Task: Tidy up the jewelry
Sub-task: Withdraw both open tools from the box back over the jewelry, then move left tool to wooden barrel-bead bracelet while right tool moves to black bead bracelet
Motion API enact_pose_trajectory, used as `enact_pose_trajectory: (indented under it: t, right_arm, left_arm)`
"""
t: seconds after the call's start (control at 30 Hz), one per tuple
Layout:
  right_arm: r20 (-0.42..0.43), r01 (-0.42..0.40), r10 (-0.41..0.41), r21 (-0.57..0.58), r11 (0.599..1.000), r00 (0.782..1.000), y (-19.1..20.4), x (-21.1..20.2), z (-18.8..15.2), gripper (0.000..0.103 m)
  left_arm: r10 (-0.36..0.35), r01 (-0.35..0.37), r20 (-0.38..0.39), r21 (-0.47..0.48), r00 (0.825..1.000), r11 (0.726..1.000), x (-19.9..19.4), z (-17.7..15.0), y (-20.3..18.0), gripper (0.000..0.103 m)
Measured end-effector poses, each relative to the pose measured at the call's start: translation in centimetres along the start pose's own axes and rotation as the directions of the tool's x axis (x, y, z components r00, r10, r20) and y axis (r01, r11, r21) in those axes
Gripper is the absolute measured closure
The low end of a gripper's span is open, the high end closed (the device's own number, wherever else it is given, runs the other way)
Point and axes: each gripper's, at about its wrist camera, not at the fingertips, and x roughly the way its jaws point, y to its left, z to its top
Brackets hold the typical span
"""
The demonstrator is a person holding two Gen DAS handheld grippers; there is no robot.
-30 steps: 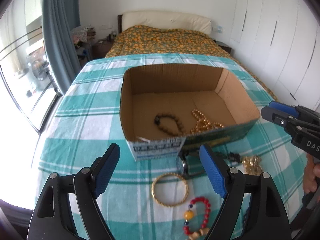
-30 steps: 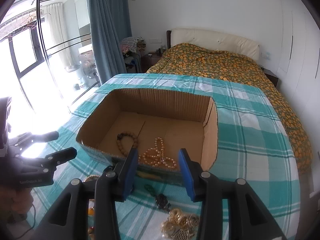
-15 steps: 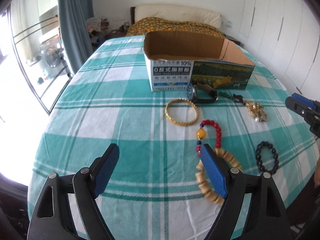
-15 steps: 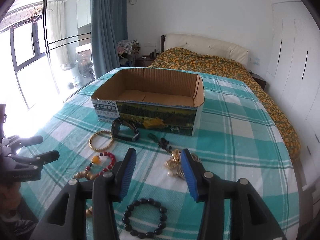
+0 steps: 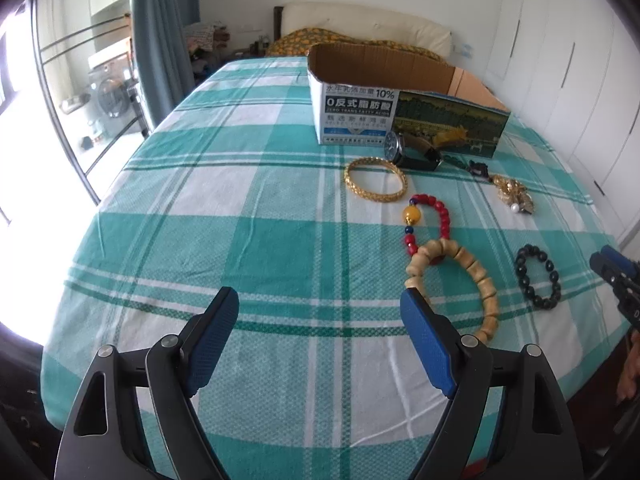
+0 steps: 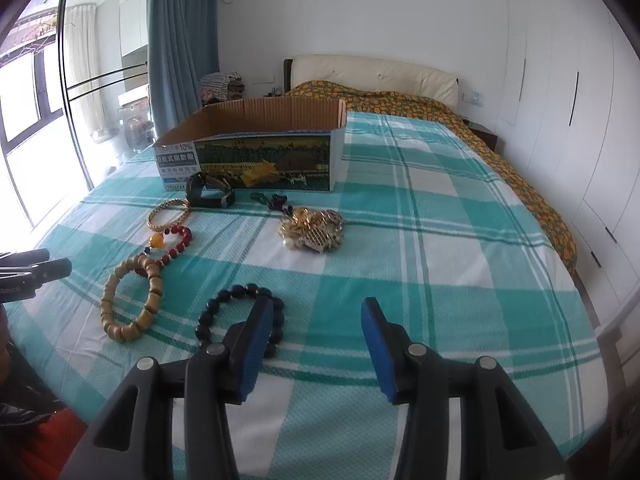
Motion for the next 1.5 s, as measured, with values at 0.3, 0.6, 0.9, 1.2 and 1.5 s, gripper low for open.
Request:
enact_pose_trajectory:
  t: [0.3, 0.6, 0.9, 1.2, 1.5]
  right_arm:
    - [-0.037, -0.036, 0.038, 0.056, 0.998, 0.999, -0.2, 0.4, -2.1, 0.056]
    - [-0.048, -0.07, 0.071, 0.035, 0.997, 0.996, 1.4, 1.2, -1.9, 0.053]
    - [-0.084, -0.069, 0.071, 0.029, 0.997, 0.994, 1.8, 3.7, -0.7, 0.053]
    - [-0.123, -0.021, 0.016, -0.043, 0.999, 0.992, 2.8, 5.7, -1.1, 0.052]
    - [-0.104, -0.019, 0.015, -0.036, 0.999, 0.994, 2.7, 5.6, -1.2, 0.052]
  left_arm:
    - [-0.074, 0.074, -0.021, 0.002, 0.997, 0.997, 0.6, -0.8, -1.3, 0.018]
    - [-0.08, 0.082, -0.032, 0.047, 0.996, 0.996, 2.1, -0.8, -3.6, 0.017]
    - [-0.025, 0.03, -0.063, 0.075, 0.998, 0.997, 4.2, -0.2, -4.7, 0.017]
    - [0.022, -0.015, -0.084, 0.074, 0.996, 0.997, 5.4, -0.6, -4.6, 0.0]
    - [0.026, -0.021, -0.077, 0.057, 0.997, 0.998, 5.3, -0.8, -4.7, 0.0]
